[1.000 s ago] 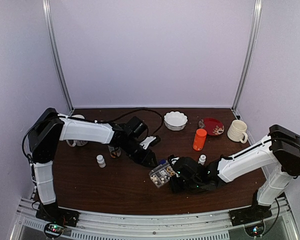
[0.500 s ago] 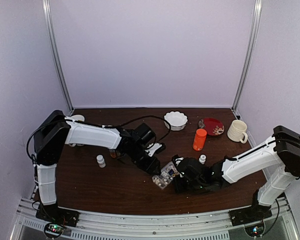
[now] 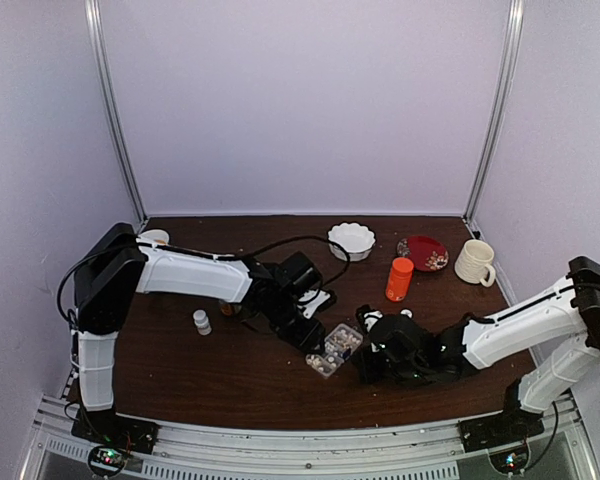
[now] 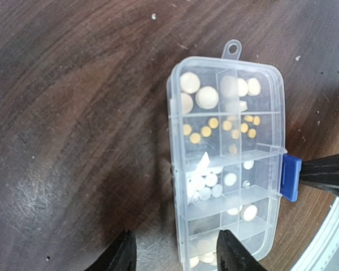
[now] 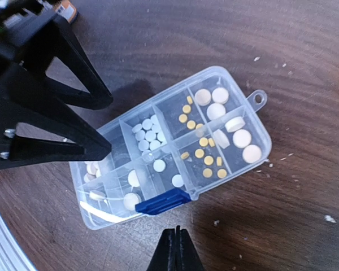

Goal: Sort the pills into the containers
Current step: Close the pill container at the center of the board.

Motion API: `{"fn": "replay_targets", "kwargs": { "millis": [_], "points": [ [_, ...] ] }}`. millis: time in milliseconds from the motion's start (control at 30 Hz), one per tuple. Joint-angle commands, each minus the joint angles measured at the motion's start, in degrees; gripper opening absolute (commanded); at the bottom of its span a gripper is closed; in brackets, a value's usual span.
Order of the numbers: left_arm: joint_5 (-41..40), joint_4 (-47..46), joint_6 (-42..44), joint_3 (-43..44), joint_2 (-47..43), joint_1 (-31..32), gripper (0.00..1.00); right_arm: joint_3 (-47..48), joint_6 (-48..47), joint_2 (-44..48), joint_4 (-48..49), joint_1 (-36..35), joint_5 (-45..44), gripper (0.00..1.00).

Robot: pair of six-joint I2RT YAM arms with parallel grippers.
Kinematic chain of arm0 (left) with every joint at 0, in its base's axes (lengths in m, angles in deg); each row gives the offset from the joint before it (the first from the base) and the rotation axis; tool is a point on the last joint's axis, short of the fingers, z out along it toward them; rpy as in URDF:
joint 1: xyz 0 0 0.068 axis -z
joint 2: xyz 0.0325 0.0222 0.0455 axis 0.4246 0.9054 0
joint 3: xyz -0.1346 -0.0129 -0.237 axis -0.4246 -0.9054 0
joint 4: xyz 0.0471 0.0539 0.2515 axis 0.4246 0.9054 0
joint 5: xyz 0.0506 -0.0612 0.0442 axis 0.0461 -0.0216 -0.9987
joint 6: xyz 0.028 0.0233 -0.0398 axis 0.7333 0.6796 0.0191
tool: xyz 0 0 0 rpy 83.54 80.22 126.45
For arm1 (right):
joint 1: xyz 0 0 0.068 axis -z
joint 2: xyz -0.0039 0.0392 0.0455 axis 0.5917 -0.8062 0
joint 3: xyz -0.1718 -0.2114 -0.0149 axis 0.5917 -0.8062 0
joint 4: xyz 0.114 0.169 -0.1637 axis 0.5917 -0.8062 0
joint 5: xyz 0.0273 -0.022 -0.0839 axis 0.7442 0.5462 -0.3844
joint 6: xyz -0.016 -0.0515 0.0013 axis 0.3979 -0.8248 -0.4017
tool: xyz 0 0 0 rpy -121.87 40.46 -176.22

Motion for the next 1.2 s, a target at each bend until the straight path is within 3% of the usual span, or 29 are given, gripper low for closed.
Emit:
{"fn": "replay_targets", "kwargs": {
  "millis": [0, 167, 467, 867, 1167],
  "points": [
    [-5.0, 2.8, -0.3, 1.9, 2.7, 0.1, 0.51, -0.3, -0.7, 5.1, -2.4, 0.4, -4.7, 0.0],
    [-6.6, 4.1, 0.3, 3.2, 3.5, 0.7, 0.51, 3.0, -3.5, 7.8, -5.6, 0.4, -5.1, 0.03],
    [-6.3, 4.1, 0.2, 2.7, 3.5, 0.8, 0.5, 9.1, -4.9, 2.3, -9.1, 4.2, -1.4, 0.0],
    [-6.4, 4.0, 0.1, 2.8, 3.8, 0.8, 0.5, 9.9, -4.8, -4.0, -6.2, 5.7, 7.9, 0.0],
    [-6.5, 4.1, 0.2, 2.8, 4.0, 0.8, 0.5, 7.2, -3.6, -2.2, -7.0, 5.7, 7.7, 0.0]
  ]
}}
